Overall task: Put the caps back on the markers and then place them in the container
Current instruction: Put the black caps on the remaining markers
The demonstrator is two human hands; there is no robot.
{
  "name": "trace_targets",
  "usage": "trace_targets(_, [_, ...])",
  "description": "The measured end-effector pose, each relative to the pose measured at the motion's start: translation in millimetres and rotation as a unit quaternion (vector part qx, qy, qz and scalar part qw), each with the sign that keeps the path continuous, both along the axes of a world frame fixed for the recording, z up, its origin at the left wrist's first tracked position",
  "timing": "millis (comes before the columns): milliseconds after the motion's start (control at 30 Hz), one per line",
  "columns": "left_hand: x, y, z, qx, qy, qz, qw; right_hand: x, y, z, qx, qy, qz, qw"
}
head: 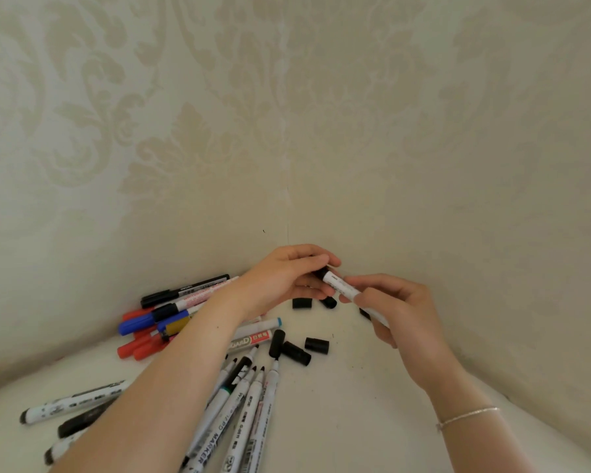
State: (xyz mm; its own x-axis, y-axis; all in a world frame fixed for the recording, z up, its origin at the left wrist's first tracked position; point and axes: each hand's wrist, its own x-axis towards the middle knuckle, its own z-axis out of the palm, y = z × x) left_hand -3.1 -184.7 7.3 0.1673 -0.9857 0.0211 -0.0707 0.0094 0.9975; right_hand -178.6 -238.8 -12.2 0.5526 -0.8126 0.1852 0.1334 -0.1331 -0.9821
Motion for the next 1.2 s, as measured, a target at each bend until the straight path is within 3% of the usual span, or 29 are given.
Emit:
trace_targets(233, [-13.6, -10.9, 10.0, -0.014, -0.058, 0.101, 0.993, -0.9, -4.4, 4.8, -0.045, 0.026, -0.028, 0.998])
trace_targets(367, [-4.6, -14.3, 20.0, -0.054, -0.134, 0.24, 0.96, -13.9, -19.9, 17.3, -0.032, 0.05, -0.047, 0.997])
trace_targets(433, [4.6, -14.7, 19.2, -0.042, -0.176, 0.287, 0.941, -15.4, -29.3, 27.8, -0.06, 0.11, -0.05, 0.991])
trace_targets(500, [10.1, -15.7, 13.7, 0.015, -0.225, 0.265, 0.937, -9.4, -35.9, 41.7, -0.107, 0.174, -0.034, 0.978])
trace_targets(633, [4.8, -20.0, -4.6, 0.114, -0.314, 0.14, 0.932, 7.3, -44.5, 70.8, -0.189, 0.199, -0.035, 0.961])
trace_targets(733, [-0.4, -24.2, -13.5, 0.113, -0.383, 0.095, 0.912, 15.0, -49.1, 84.5, -0.218, 0.251, -0.021, 0.943])
trace_targets(967, [-4.3, -29.2, -27.8, 0.105, -0.443, 0.061, 0.888, 4.5, -54.0, 89.9, -0.207, 0.353, 0.026, 0.912])
trace_targets(1133, [-9.9, -33.4, -24.8, 0.076, -0.464, 0.071, 0.88, -5.6, -53.1, 96.7, -0.219, 0.352, 0.03, 0.91])
trace_targets(1200, [-15.7, -35.1, -25.2, 0.068, -0.499, 0.07, 0.861, -7.2, -52.2, 98.7, -0.224, 0.347, 0.027, 0.91])
